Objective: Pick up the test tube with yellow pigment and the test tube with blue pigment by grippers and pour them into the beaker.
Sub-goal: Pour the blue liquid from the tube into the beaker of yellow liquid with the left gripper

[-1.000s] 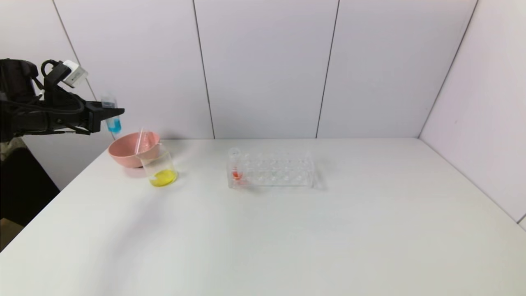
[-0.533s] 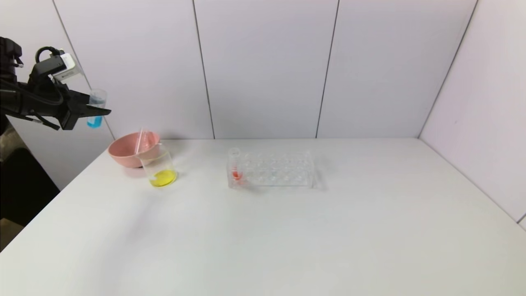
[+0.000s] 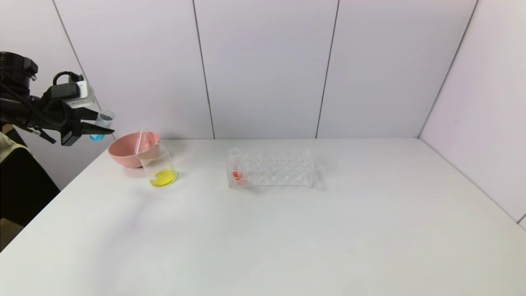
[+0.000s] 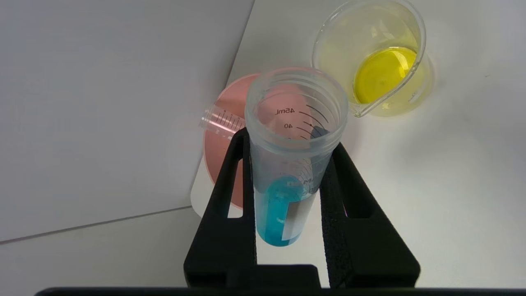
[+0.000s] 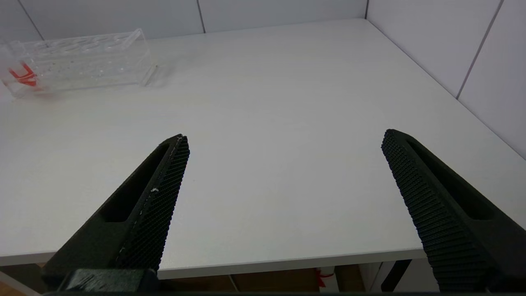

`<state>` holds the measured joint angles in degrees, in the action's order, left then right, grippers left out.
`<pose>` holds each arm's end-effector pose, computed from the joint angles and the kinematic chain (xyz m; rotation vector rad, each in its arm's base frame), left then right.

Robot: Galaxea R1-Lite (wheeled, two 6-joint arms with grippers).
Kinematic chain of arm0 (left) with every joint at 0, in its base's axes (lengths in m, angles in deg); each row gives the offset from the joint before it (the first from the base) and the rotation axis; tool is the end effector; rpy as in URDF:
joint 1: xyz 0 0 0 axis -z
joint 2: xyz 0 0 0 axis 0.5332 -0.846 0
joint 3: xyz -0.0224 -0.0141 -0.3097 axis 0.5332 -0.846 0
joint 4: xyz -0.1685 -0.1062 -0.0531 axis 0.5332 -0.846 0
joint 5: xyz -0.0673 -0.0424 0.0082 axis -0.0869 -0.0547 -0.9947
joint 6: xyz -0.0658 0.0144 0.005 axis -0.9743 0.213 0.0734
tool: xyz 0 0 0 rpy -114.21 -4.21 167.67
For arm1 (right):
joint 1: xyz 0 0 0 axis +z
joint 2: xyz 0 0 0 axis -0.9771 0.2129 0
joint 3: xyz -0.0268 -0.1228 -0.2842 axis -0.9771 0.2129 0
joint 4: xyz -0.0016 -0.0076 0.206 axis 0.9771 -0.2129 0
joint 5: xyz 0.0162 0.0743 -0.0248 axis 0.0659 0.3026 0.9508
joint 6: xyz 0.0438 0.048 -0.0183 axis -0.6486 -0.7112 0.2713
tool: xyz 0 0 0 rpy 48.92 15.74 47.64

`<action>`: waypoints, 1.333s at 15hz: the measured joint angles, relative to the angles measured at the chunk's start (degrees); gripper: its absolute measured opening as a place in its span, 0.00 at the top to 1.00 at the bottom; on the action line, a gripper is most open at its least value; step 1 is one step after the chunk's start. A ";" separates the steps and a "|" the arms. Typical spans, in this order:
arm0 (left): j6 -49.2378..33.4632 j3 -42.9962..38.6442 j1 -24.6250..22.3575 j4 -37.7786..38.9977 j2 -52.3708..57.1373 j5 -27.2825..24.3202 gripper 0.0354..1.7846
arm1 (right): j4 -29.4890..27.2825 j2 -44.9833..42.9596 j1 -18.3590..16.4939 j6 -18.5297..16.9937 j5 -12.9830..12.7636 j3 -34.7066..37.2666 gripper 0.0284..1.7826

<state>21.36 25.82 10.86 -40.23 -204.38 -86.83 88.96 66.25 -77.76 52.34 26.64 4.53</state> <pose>0.4282 0.1186 0.2379 0.9651 0.2766 -0.7266 0.0287 -0.0027 0.0761 0.0961 -0.0043 -0.0390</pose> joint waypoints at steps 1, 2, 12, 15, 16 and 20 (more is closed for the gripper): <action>0.94 0.09 0.00 0.01 -0.28 0.45 0.76 | 0.00 0.00 0.00 0.00 0.00 0.00 0.04; 1.29 0.11 0.06 0.00 -0.50 1.39 0.76 | 0.00 0.00 -0.02 0.02 0.00 0.00 0.04; 2.86 0.63 4.90 -1.32 -1.61 17.51 0.76 | 0.00 0.00 -0.02 0.00 0.00 0.00 0.04; 3.08 0.67 6.14 -1.43 -1.80 18.20 0.76 | 0.00 0.00 -0.05 0.00 0.02 0.00 0.04; 3.11 0.67 6.29 -1.56 -1.83 18.94 0.76 | 0.00 0.00 -0.02 0.00 0.00 0.00 0.04; 3.50 0.69 7.01 -1.68 -1.79 20.98 0.76 | -0.02 0.00 0.00 0.00 0.00 0.00 0.04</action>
<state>24.85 26.52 17.87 -41.91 -206.17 -65.85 88.93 66.25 -77.76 52.34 26.64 4.53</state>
